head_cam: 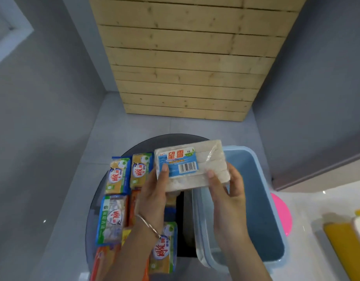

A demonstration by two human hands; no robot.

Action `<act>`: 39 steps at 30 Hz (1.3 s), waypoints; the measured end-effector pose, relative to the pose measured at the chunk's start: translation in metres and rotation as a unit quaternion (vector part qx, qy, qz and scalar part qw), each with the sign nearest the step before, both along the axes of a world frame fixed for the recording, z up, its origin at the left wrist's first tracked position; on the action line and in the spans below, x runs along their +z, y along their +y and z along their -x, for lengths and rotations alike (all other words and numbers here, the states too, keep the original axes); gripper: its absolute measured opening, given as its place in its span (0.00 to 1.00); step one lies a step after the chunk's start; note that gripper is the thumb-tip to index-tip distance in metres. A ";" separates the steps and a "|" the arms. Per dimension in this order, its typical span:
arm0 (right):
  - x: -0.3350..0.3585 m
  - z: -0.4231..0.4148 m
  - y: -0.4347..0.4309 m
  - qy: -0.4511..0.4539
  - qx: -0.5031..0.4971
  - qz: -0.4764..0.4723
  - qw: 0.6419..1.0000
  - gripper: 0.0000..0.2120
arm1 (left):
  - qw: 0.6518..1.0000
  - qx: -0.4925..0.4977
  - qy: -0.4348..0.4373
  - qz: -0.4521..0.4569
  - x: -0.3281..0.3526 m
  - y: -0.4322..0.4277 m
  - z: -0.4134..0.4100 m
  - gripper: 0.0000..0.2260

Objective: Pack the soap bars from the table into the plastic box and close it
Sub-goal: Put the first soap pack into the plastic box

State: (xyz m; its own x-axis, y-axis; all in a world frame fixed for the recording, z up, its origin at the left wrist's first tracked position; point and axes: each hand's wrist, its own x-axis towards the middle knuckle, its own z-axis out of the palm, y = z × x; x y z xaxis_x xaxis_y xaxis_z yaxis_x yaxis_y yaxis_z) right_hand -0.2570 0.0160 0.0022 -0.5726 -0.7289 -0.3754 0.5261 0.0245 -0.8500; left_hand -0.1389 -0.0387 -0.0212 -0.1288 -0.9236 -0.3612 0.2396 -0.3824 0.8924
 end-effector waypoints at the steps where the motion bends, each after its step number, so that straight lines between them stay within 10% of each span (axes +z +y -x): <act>1: 0.000 0.009 0.003 -0.037 -0.011 -0.004 0.999 0.32 | 1.000 -0.009 0.017 -0.004 0.001 -0.001 0.011 0.16; 8: -0.022 0.042 0.010 -0.239 0.048 0.016 0.970 0.21 | 0.999 -0.051 0.014 0.013 -0.014 0.009 0.080 0.19; 16: -0.080 0.068 0.010 -0.245 0.036 -0.059 0.967 0.23 | 0.951 -0.093 -0.272 0.110 -0.060 0.002 0.084 0.27; 25: -0.141 0.075 -0.028 -0.256 0.015 -0.162 0.953 0.19 | 0.971 -0.155 -0.176 0.043 -0.082 -0.021 0.081 0.10; 39: -0.171 0.094 -0.030 0.081 0.194 -0.343 0.916 0.22 | 0.975 -0.160 -0.151 0.029 -0.089 -0.024 0.083 0.09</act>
State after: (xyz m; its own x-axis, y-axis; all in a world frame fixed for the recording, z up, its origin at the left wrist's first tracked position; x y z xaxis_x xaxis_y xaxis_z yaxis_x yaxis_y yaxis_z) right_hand -0.3509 -0.0135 -0.1691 -0.4103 -0.5137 -0.7536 0.2326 0.7400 -0.6311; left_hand -0.2222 -0.0626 -0.1101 -0.3102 -0.8734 -0.3753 -0.1605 -0.3411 0.9262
